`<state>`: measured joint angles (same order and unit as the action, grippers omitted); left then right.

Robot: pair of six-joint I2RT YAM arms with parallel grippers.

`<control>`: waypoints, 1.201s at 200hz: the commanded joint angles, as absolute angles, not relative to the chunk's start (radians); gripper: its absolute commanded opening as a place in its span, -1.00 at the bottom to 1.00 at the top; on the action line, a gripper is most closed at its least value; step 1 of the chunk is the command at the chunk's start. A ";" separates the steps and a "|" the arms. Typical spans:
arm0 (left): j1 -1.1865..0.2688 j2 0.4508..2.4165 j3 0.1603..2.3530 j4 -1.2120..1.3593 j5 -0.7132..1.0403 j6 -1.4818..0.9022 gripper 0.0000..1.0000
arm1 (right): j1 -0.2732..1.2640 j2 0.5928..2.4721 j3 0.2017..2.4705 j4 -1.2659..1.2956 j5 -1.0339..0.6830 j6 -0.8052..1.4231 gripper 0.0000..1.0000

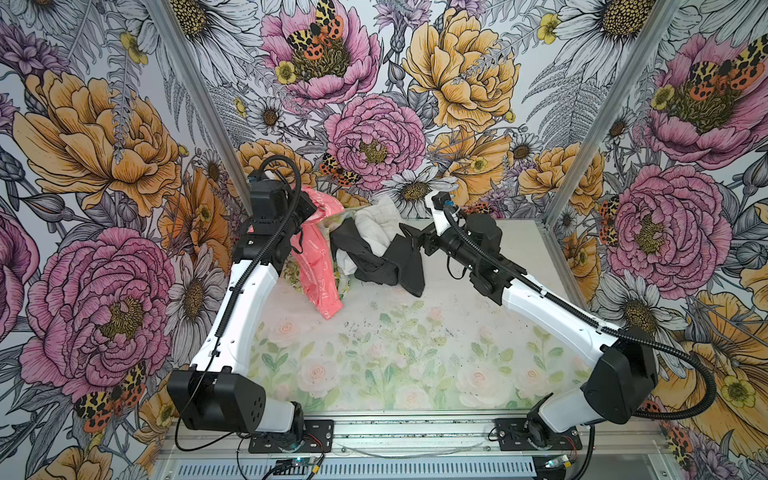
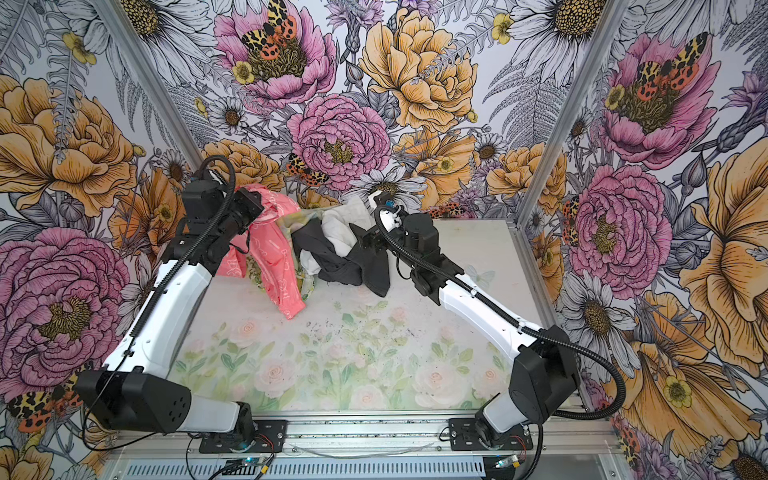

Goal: Pick out a specific cloth from the pile
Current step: 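Bring the right gripper to the lifted pink cloth and grasp it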

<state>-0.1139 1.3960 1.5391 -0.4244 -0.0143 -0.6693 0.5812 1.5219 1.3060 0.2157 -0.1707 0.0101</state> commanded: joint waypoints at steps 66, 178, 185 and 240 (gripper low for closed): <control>-0.309 1.272 1.650 -0.387 0.071 -0.614 -1.00 | 0.658 1.661 1.290 0.531 -0.380 0.069 0.99; -0.448 1.270 1.602 -0.386 0.275 -0.768 -1.00 | 0.698 1.924 1.352 0.956 -0.041 0.058 0.99; -0.448 1.267 1.586 -0.386 0.280 -0.780 -1.00 | 0.698 1.931 1.368 0.956 -0.024 0.048 0.99; -0.395 1.283 1.528 -0.387 0.369 -0.838 -1.00 | 0.689 1.953 1.457 0.962 0.020 0.051 0.99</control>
